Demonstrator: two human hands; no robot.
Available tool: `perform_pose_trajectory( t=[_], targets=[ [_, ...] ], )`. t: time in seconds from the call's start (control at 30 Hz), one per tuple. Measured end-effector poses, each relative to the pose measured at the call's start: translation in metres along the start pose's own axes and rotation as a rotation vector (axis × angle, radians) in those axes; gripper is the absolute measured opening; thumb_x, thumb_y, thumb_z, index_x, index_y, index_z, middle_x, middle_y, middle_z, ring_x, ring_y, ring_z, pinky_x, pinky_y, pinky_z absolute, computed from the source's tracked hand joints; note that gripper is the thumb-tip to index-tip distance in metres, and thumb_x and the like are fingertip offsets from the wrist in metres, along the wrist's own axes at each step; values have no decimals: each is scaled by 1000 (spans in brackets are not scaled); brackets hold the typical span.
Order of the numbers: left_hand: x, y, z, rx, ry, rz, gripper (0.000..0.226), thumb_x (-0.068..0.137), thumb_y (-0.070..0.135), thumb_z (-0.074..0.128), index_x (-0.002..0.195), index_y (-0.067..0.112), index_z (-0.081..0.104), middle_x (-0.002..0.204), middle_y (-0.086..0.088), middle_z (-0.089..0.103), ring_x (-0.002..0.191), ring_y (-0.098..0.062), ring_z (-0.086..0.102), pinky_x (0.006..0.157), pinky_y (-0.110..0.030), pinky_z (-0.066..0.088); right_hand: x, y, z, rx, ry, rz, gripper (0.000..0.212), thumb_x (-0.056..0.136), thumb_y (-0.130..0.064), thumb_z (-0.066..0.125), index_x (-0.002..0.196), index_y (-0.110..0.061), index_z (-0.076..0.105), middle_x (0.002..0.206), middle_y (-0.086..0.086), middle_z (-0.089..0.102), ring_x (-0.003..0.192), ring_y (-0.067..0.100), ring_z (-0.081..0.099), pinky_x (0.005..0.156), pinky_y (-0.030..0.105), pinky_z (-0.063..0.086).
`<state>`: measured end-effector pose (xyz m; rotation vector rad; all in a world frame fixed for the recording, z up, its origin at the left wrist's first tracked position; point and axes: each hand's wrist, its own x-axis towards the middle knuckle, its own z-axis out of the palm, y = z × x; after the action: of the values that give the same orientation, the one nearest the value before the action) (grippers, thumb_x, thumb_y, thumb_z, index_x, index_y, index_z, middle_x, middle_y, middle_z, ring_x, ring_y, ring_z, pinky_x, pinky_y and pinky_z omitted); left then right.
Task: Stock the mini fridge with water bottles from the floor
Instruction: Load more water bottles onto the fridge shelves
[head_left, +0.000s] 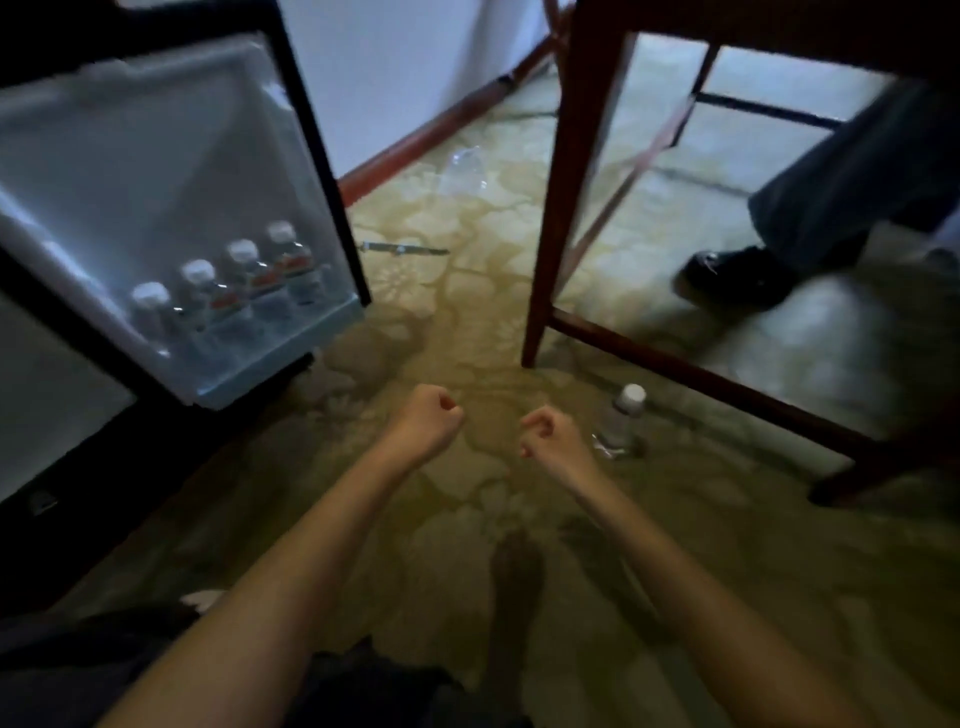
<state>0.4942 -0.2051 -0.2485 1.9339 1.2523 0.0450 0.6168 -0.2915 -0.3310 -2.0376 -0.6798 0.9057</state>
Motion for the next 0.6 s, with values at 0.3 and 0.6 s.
perform_pose_trajectory(
  t=[0.3, 0.6],
  targets=[
    [15, 32, 115, 137, -304, 11, 26, 91, 13, 48, 69, 7, 58, 68, -7, 53, 61, -17, 49, 59, -26, 41, 66, 105, -90, -335, 190, 99, 67, 89, -10, 52, 147, -16, 19, 157, 10, 6, 142, 32, 21, 112, 46, 32],
    [29, 25, 118, 110, -276, -21, 21, 89, 12, 49, 81, -1, 64, 84, -22, 61, 81, -29, 60, 69, -26, 39, 109, 132, -100, -512, 68, 121, 73, 89, -10, 52, 149, -16, 10, 153, 16, 13, 136, 38, 29, 108, 41, 31]
  ],
)
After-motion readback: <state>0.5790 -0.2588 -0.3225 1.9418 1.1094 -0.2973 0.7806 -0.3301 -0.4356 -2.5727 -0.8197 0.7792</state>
